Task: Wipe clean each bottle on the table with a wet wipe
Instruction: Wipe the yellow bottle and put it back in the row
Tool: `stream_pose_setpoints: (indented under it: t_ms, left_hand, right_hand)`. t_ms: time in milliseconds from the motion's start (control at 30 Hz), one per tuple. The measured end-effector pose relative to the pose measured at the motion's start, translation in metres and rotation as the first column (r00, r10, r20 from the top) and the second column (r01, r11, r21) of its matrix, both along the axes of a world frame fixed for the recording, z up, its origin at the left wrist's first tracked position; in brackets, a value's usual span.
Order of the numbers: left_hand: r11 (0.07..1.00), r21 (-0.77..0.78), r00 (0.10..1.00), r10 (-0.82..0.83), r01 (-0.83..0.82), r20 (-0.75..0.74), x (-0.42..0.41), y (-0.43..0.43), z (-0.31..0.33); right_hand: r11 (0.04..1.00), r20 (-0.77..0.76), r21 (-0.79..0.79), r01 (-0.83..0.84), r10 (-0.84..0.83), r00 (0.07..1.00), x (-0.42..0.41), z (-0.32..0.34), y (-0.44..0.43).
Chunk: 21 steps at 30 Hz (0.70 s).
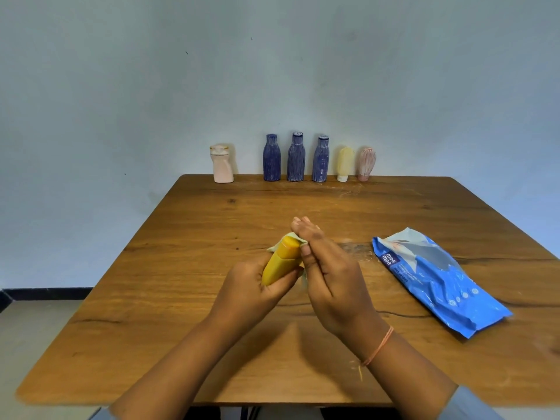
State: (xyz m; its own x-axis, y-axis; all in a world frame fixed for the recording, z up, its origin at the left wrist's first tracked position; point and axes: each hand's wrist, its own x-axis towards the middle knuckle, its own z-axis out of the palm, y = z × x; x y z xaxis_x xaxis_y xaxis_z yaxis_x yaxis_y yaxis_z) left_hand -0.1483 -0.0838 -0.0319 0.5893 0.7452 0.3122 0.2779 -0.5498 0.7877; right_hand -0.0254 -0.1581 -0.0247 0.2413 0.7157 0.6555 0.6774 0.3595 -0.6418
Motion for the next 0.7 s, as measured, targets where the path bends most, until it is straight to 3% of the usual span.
stream_pose_setpoints:
  t_ms: [167,300,467,600,700]
  left_hand:
    - [0.998,0.056,1.0,0.0,0.001,-0.015,-0.003,0.007,0.003]
    - [0.998,0.049,0.997,0.05,-0.047,-0.06,-0.011,0.017,-0.001]
    - [0.994,0.099,0.994,0.052,-0.042,-0.096,-0.012,0.022,-0.006]
    - [0.992,0.128,0.994,0.007,0.007,-0.111,-0.009,0.021,-0.008]
    - [0.992,0.121,0.994,-0.022,0.034,-0.103,-0.007,0.019,-0.008]
  right_hand:
    - [0.997,-0.108,-0.039,0.073,-0.077,0.991,0.002,0.004,0.002]
    - [0.978,-0.31,-0.001,0.209,-0.199,0.93,0.017,0.015,0.005]
    - [0.992,-0.474,-0.12,0.044,-0.096,0.875,0.023,0.035,0.005]
    - [0.979,-0.475,-0.196,-0.057,-0.044,0.879,0.017,0.042,0.011]
    - [0.954,-0.351,-0.279,-0.112,0.007,0.936,0.011,0.044,0.013]
